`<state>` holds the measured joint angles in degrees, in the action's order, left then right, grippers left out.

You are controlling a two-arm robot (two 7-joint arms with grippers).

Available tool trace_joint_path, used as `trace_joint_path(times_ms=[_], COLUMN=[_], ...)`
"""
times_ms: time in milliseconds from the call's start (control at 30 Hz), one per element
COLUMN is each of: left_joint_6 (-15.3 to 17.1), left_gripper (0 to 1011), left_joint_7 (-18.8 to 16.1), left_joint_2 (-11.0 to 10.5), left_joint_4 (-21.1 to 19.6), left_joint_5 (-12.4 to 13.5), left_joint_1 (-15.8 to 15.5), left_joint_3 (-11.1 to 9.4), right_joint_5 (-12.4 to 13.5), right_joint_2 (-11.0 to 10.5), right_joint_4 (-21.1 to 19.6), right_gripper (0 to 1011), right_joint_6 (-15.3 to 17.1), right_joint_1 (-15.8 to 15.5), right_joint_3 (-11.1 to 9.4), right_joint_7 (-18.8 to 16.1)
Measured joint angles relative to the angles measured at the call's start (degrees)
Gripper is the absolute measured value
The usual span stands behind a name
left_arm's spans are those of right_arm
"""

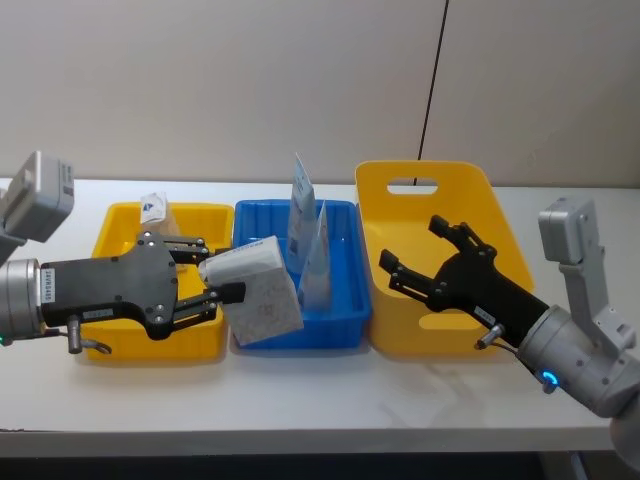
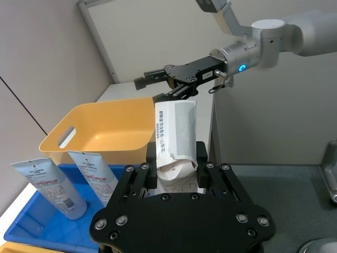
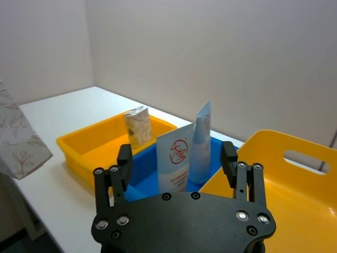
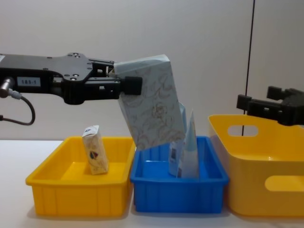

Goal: Bimanual collaborative sorting of washing and personal care products

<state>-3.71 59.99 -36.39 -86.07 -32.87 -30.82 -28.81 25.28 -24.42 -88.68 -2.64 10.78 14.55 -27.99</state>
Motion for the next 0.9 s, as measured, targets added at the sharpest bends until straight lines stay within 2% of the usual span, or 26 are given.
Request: trace_joint_path(times_ms=[400, 600, 900], left_joint_6=[0.0, 0.0, 0.0], left_gripper=[364, 364, 363], left_joint_7=[0.0, 0.0, 0.0], left_joint_2=[0.0, 0.0, 0.0], left_joint_4=[0.0, 0.0, 0.0], left_joint_5=[0.0, 0.0, 0.0], left_joint_1=[0.0, 0.0, 0.0], left_joint_3=[0.0, 0.0, 0.0], right_joint_5=[3.6, 5.6, 8.0], right_joint_2=[-1.3, -1.5, -1.5], right_joint_4=[8.4, 13.5, 18.8], right_gripper=[1002, 1002, 1002], right_joint_6=[-0.5, -0.6, -0.6], right_joint_1=[7.5, 11.9, 16.8], right_joint_3=[2.9, 4.7, 6.6], right_joint_7=[-12.2, -19.8, -27.7])
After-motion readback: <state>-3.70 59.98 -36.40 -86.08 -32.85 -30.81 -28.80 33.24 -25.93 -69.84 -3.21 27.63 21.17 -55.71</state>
